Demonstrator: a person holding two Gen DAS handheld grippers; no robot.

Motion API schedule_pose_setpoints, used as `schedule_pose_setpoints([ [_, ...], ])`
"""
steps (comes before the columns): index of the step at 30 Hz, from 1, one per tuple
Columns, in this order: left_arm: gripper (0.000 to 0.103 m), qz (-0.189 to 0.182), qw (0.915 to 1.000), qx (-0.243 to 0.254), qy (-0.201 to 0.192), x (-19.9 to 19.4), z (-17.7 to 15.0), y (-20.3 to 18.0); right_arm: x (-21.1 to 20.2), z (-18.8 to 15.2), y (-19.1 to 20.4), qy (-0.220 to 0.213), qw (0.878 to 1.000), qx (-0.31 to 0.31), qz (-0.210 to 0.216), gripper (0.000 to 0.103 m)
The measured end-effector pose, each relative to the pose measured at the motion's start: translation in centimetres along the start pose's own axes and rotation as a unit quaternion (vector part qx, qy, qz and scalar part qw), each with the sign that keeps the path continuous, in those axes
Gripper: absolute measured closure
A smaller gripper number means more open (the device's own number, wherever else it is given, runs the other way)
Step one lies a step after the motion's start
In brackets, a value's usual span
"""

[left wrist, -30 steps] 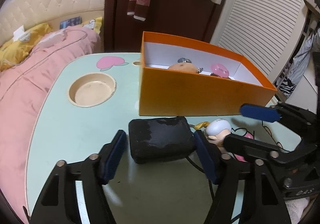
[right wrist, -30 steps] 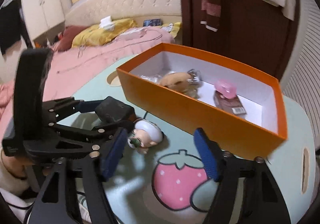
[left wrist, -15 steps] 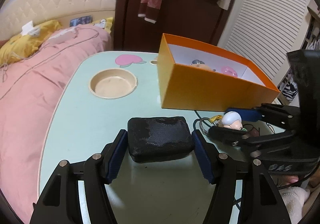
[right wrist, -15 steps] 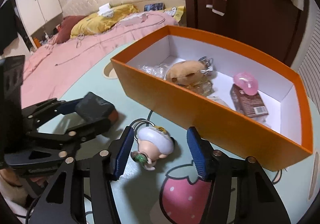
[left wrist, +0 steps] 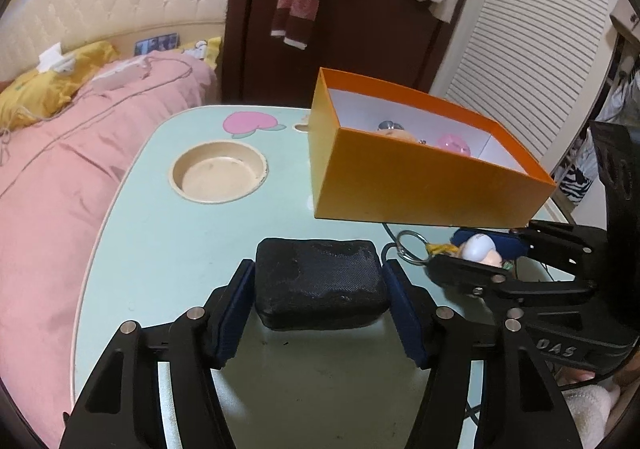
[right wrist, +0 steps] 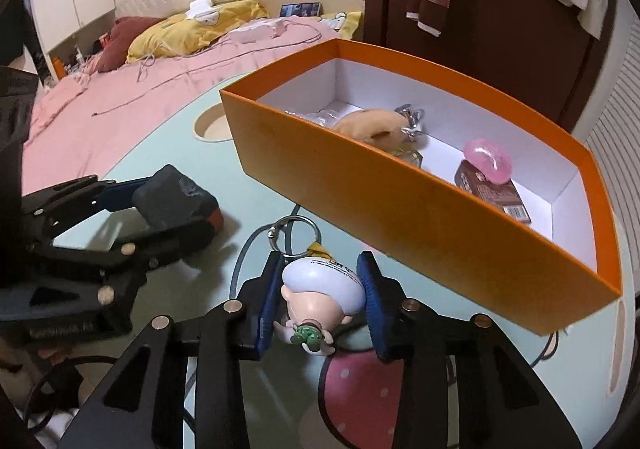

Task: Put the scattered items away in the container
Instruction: 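Grasp the black pouch with the left gripper while the right grasps the white figurine, then lower the black pouch into the box with the left while the right lowers the figurine in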

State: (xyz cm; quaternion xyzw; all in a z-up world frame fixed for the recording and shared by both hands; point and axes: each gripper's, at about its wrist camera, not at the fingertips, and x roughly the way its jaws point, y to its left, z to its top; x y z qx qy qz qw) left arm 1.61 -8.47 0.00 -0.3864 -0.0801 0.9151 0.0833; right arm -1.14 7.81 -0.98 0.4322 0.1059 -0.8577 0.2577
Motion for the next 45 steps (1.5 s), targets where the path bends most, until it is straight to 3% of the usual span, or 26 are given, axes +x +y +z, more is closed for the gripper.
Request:
schedule_pose_setpoints([
  [4, 0.04, 0.0, 0.9998, 0.002, -0.02, -0.8, 0.2, -0.3, -1.5, 0.0, -0.7, -0.026, 1.0, 0.01, 0.011, 0.066],
  [7, 0.04, -0.014, 0.9993, -0.001, -0.035, -1.6, 0.5, -0.7, -2.9, -0.1, -1.1, -0.051, 0.999, 0.008, 0.017, 0.072],
  [18, 0.04, -0.03, 0.997, 0.029, -0.066, -3.9, 2.6, -3.6, -6.8, 0.2, -3.4, -0.108, 0.992, 0.038, 0.045, 0.073],
  [24, 0.04, -0.037, 0.9945, 0.049, -0.084, -4.9, 5.3, -5.0, -9.9, 1.9, -5.4, -0.15, 0.984, 0.068, 0.07, 0.073],
  [32, 0.04, -0.044, 0.9921, 0.071, -0.094, -3.2, 9.0, -7.1, -11.5, 5.3, -7.3, -0.204, 0.976, 0.058, 0.056, 0.073],
  [36, 0.04, -0.042, 0.993, 0.073, -0.082, -1.3, 9.7, -7.8, -10.1, 6.3, -8.2, -0.202, 0.976, 0.067, 0.054, 0.073],
  [45, 0.04, -0.034, 0.9967, 0.063, -0.038, 2.7, 9.6, -7.6, -5.1, 5.5, -10.1, -0.138, 0.984, 0.104, 0.05, 0.073],
])
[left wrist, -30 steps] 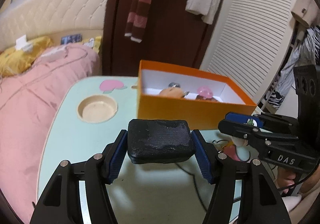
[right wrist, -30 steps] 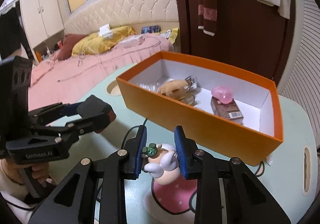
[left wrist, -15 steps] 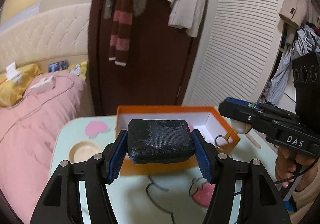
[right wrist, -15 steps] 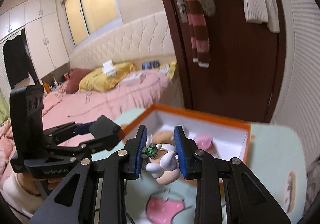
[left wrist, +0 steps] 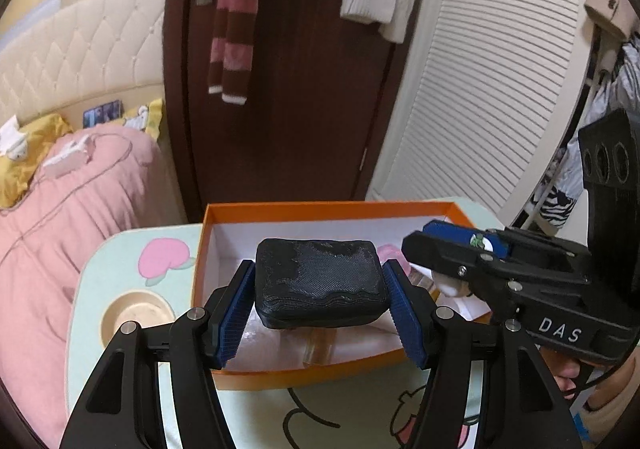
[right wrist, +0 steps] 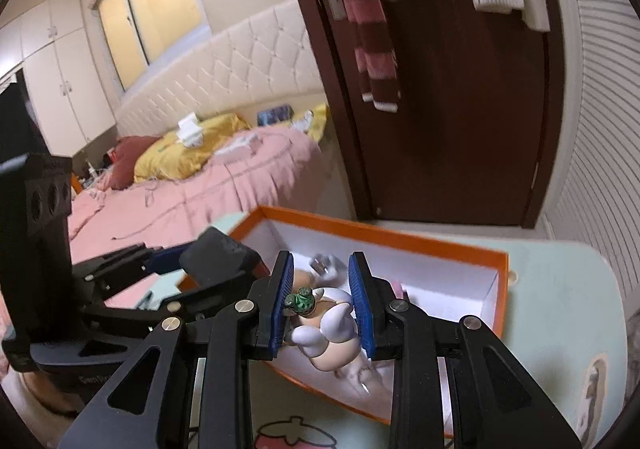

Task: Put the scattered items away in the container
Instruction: 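Lower the black pouch into the box with the left while the right lowers the figurine in, then open both grippers and withdraw them from the orange box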

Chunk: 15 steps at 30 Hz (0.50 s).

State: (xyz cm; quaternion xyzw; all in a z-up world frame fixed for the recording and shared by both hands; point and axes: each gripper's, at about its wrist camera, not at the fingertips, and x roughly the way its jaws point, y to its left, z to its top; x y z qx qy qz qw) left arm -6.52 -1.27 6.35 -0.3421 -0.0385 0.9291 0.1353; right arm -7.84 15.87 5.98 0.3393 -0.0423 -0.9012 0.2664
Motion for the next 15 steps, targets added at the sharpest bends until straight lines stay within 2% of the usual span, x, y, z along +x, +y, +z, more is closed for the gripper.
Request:
schedule_pose_setpoints([
  [9, 0.04, 0.008, 0.9996, -0.011, 0.024, 2.2, -0.4, 0.4, 2.2, -1.4, -1.8, 0.042, 0.999, 0.028, -0.006, 0.072],
  [11, 0.033, 0.018, 0.9996, -0.007, 0.023, 2.3, -0.5, 0.3, 2.4, -1.5, -2.1, 0.045, 0.998, 0.034, -0.019, 0.072],
  [15, 0.018, 0.042, 0.9991, 0.004, 0.005, 1.8, -0.3, -0.1, 2.1, -1.4, -2.5, 0.035, 0.998, 0.052, -0.027, 0.062],
])
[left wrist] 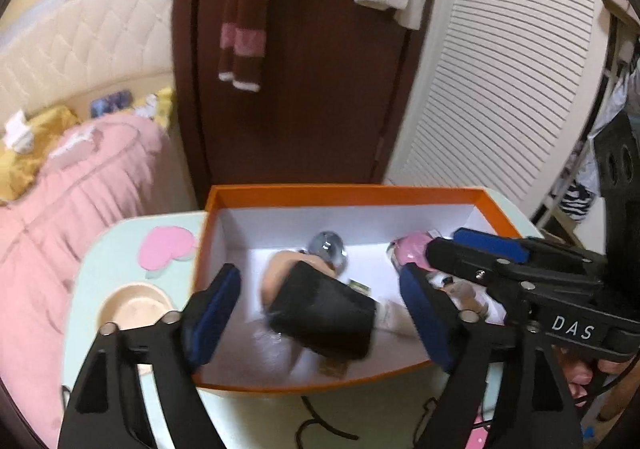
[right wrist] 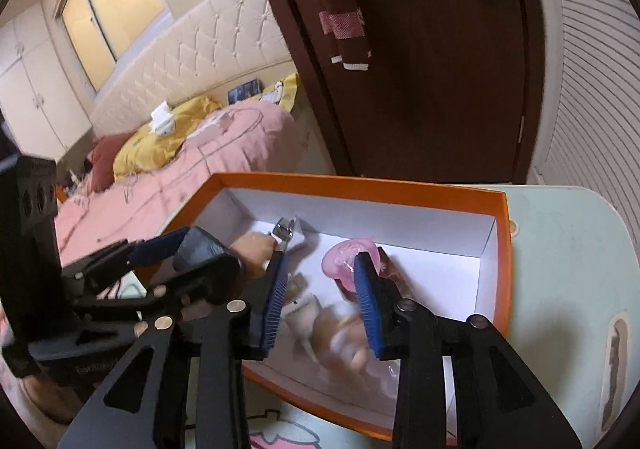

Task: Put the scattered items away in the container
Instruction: 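Open both grippers and withdraw them from the orange box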

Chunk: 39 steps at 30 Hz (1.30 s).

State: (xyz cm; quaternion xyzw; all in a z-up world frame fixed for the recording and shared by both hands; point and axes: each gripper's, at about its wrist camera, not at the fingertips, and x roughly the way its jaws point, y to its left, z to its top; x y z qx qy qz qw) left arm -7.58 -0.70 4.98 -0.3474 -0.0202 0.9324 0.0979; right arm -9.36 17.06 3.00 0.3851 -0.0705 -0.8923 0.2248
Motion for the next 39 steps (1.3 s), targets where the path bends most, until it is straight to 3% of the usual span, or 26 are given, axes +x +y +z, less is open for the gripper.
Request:
schedule_pose_setpoints([
  [4, 0.013, -0.005, 0.9999, -0.014, -0.006, -0.7, 0.1, 0.7, -0.4, 0.2, 0.2, -0.011, 1.0, -0.005, -0.019, 0.053],
  [7, 0.013, -0.012, 0.9996, -0.024, -0.007, -1.4, 0.0, 1.1, -0.7, 0.2, 0.2, -0.018, 1.0, 0.002, -0.021, 0.037],
  [9, 0.012, -0.01, 0.9998, -0.019, -0.006, -1.8, -0.1, 1.0, -1.0, 0.2, 0.1, -0.022, 1.0, 0.01, -0.02, 0.033],
  [22, 0.01, 0.01, 0.9995, -0.029, -0.004, -5.6, -2.0, 1.5, -3.8, -0.9, 2.2, -0.029, 0.999, -0.012, -0.019, 0.033],
  [30, 0.01, 0.02, 0.9986, -0.03, 0.039, -6.0, -5.6, 1.0, -4.7, -3.2, 4.0, -0.005, 0.997, -0.049, -0.055, 0.033],
  [34, 0.01, 0.018, 0.9973, -0.038, 0.06, -5.4, -7.3, 0.5, -5.8, -4.6, 5.2, -0.019, 0.992, -0.087, -0.089, 0.033],
  [39, 0.01, 0.032, 0.9964, -0.038, 0.069, -4.4, -8.4, 0.3, -6.4, -6.1, 5.8, -0.008, 0.992, -0.098, -0.084, 0.033],
])
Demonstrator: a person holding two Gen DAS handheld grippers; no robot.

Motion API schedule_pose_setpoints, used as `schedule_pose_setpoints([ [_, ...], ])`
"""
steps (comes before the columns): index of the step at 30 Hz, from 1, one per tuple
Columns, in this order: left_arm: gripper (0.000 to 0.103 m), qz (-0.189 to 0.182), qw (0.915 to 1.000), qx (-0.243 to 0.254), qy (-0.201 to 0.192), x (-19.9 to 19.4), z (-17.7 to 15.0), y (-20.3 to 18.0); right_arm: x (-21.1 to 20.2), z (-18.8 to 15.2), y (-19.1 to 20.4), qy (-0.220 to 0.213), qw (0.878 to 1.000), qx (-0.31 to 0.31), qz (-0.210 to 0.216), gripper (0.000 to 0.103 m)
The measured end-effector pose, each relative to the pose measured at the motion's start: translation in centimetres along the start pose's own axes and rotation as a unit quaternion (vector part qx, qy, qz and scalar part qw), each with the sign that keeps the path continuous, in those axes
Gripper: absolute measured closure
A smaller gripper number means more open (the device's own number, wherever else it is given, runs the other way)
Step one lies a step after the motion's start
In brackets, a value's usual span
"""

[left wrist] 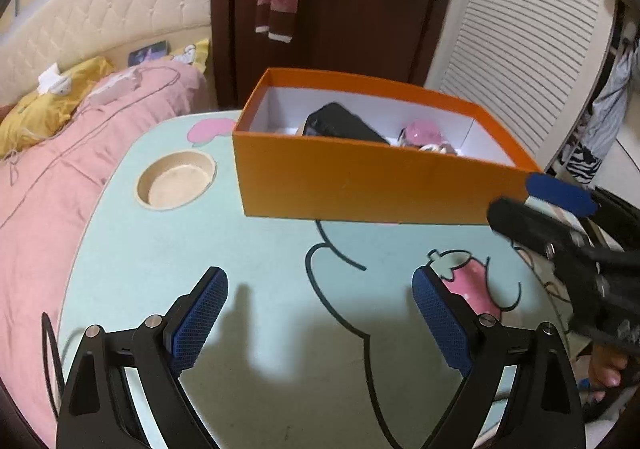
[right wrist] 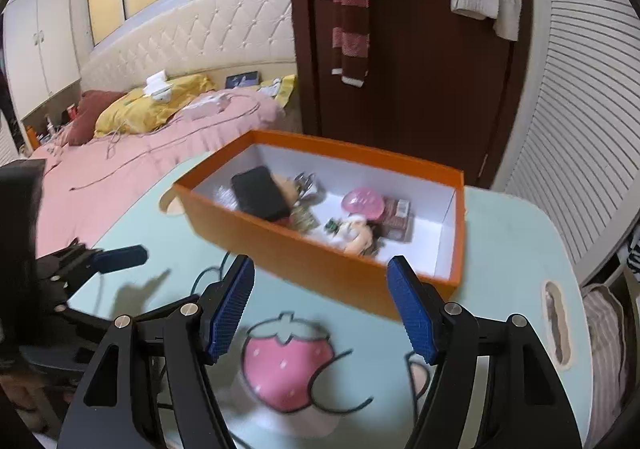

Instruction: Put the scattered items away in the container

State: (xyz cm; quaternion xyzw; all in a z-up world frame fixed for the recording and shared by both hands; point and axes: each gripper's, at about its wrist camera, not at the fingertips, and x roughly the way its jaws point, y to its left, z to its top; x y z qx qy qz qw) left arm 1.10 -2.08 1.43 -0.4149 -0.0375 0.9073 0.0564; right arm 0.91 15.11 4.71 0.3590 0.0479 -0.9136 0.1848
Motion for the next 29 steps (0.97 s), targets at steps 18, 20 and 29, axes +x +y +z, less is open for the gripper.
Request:
schedule_pose_setpoints([
  [18, 0.0, 0.043, 0.9983, 0.035, 0.018, 2.0, -0.9, -1.2, 4.9, -2.6, -3.3, 0.12, 0.987, 0.067, -0.084, 0.0],
  [20, 0.0, 0.043, 0.9983, 0.035, 0.018, 2.0, -0.8, -1.2, 4.9, -2.6, -3.5, 0.12, 0.987, 0.067, -0.084, 0.0],
  [29, 0.0, 0.042, 0.9983, 0.037, 0.015, 1.9, -0.9, -1.3, 5.0, -2.8, -3.5, 0.12, 0.987, 0.067, -0.084, 0.0],
])
